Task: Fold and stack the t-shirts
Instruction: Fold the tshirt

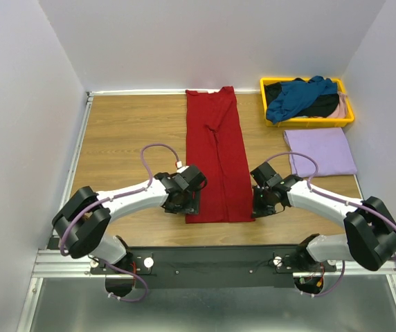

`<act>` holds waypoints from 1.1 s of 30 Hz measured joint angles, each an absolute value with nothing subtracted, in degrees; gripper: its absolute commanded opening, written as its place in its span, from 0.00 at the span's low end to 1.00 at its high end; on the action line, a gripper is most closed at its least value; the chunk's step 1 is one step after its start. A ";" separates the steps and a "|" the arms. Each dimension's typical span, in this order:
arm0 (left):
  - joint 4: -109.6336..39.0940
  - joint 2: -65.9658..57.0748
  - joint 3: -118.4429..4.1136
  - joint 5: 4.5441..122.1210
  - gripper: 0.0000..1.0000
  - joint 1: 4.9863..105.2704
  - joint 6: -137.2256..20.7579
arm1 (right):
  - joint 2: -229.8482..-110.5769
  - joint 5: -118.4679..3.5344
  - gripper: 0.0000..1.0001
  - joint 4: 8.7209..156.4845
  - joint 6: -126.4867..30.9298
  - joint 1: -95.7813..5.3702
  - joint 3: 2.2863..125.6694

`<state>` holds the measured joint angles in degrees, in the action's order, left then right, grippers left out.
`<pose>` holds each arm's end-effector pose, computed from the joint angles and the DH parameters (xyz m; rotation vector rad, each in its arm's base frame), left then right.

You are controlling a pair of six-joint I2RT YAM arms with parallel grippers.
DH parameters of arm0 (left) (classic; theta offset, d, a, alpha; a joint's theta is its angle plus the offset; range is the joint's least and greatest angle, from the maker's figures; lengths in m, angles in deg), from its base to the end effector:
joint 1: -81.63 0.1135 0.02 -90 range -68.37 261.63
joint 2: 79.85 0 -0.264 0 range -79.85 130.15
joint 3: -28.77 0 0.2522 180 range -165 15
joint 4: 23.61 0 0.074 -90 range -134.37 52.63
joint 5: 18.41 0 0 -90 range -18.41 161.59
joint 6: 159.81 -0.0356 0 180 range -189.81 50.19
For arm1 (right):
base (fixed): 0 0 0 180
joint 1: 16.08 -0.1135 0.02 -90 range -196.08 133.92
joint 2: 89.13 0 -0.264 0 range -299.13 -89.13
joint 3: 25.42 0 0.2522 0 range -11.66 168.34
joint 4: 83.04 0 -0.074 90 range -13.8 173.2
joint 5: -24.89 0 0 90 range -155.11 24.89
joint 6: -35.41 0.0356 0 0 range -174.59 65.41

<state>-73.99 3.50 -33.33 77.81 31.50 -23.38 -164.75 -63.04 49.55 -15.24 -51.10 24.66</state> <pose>0.1690 -0.1963 0.1805 0.0667 2.8375 -0.2399 0.1746 0.1239 0.1557 0.1021 2.9088 0.3056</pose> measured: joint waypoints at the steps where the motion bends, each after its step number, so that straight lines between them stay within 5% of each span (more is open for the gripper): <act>1: -74.06 3.87 -33.33 77.81 0.74 31.17 -23.29 | -164.77 -63.02 0.01 49.55 -15.26 -51.10 24.66; 15: -76.03 9.66 -35.54 78.12 0.58 27.61 -21.15 | -164.77 -62.61 0.01 49.59 -15.74 -51.10 24.64; 24: -75.31 10.12 -35.65 78.23 0.36 26.10 -19.40 | -164.77 -62.26 0.01 49.61 -16.14 -51.10 24.59; 30: -73.75 10.17 -35.52 78.07 0.03 25.09 -18.07 | -164.77 -62.19 0.01 49.61 -16.14 -51.32 24.59; 33: -73.67 9.97 -35.34 78.29 0.00 24.31 -17.41 | -164.77 -61.71 0.01 49.61 -16.11 -52.18 24.59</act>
